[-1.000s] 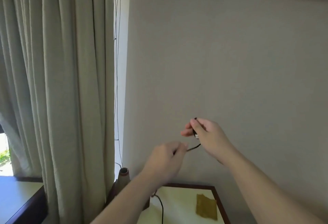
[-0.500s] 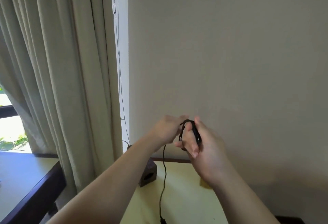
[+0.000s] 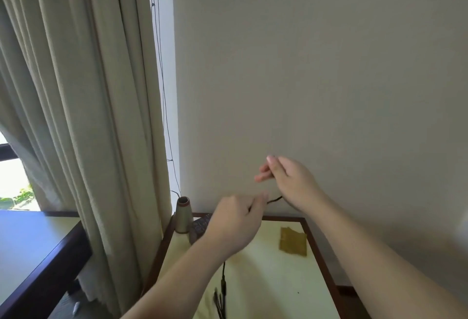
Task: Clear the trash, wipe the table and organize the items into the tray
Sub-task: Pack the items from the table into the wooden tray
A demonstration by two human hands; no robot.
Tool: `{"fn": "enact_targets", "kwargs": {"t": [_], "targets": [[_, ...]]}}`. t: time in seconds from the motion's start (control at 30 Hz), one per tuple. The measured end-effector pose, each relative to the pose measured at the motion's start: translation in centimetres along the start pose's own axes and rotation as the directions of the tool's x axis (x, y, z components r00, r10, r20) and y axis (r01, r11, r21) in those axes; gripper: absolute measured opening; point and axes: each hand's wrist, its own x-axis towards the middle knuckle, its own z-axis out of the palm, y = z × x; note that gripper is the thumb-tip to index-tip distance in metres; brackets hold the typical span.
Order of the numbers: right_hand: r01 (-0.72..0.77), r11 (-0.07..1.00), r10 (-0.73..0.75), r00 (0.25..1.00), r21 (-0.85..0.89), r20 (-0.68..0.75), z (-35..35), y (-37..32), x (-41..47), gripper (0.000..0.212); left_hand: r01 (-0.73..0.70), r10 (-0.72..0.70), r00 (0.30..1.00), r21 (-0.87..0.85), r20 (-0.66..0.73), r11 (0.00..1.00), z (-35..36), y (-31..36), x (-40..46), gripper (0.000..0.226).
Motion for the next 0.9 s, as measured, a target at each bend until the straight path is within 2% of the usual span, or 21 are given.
{"fn": "enact_targets", "kwargs": {"t": [0.03,0.1,0.17,0.23,0.3,0.37,0.47,0.53,0.6,0.67,0.8,0.87,0.9], "targets": [[-0.024,0.999,0.022,0.996,0.025,0.082,0.4,0.4,-0.5,0.049,-0.034,0.034,0.999,0.0,-0.024,0.999,-1.0,1.0,0.5,0.066],[-0.103,0.965,0.045,0.971,0.241,0.236,1.1,0.7,-1.9,0.059,-0.044,0.046,0.996,0.038,-0.071,0.998,-2.9,2.5,2.0,0.065],[-0.22,0.856,0.076,0.949,0.468,0.306,1.5,0.1,-3.5,0.064,-0.052,0.063,0.991,0.093,-0.117,0.994,-4.4,3.0,3.9,0.068],[-0.287,0.693,0.07,0.94,0.662,0.334,2.1,-1.0,-4.9,0.065,-0.033,0.043,0.991,0.084,-0.127,0.996,-5.4,2.6,5.7,0.069],[-0.298,0.497,0.049,0.947,0.815,0.317,2.5,-2.2,-6.0,0.055,-0.005,0.006,0.998,0.015,-0.066,1.0,-5.3,1.6,6.7,0.069],[-0.26,0.345,0.051,0.965,0.902,0.259,2.5,-3.3,-6.4,0.041,0.045,-0.043,0.999,-0.147,0.017,0.988,-4.4,0.5,6.9,0.065],[-0.196,0.208,0.086,0.98,0.958,0.182,2.0,-5.1,-5.5,0.036,0.139,-0.132,0.99,-0.297,0.044,0.945,-2.2,-0.8,5.7,0.061],[-0.13,0.154,0.101,0.988,0.979,0.115,0.8,-6.3,-4.3,0.035,0.153,-0.15,0.988,-0.269,0.032,0.951,-0.7,-1.7,4.8,0.057],[-0.054,0.185,0.086,0.996,0.981,0.039,-0.9,-7.0,-3.0,0.034,0.222,-0.221,0.975,-0.272,0.038,0.936,0.4,-2.1,3.7,0.062],[0.022,0.326,0.05,0.998,0.945,-0.04,-2.1,-7.4,-1.6,0.033,0.256,-0.256,0.966,-0.298,0.04,0.92,1.0,-2.2,2.8,0.072],[0.094,0.527,0.006,0.993,0.844,-0.115,-1.8,-5.9,1.5,0.032,0.168,-0.17,0.985,-0.196,0.01,0.966,0.7,-1.2,2.2,0.074],[0.122,0.716,-0.016,0.987,0.688,-0.158,-1.1,-4.4,2.7,0.035,0.143,-0.145,0.989,-0.145,-0.004,0.979,0.0,-0.5,2.4,0.077],[0.132,0.84,-0.05,0.985,0.526,-0.167,-0.9,-3.7,3.0,0.036,0.127,-0.129,0.992,-0.131,-0.008,0.983,-0.4,0.1,2.4,0.076]]}}
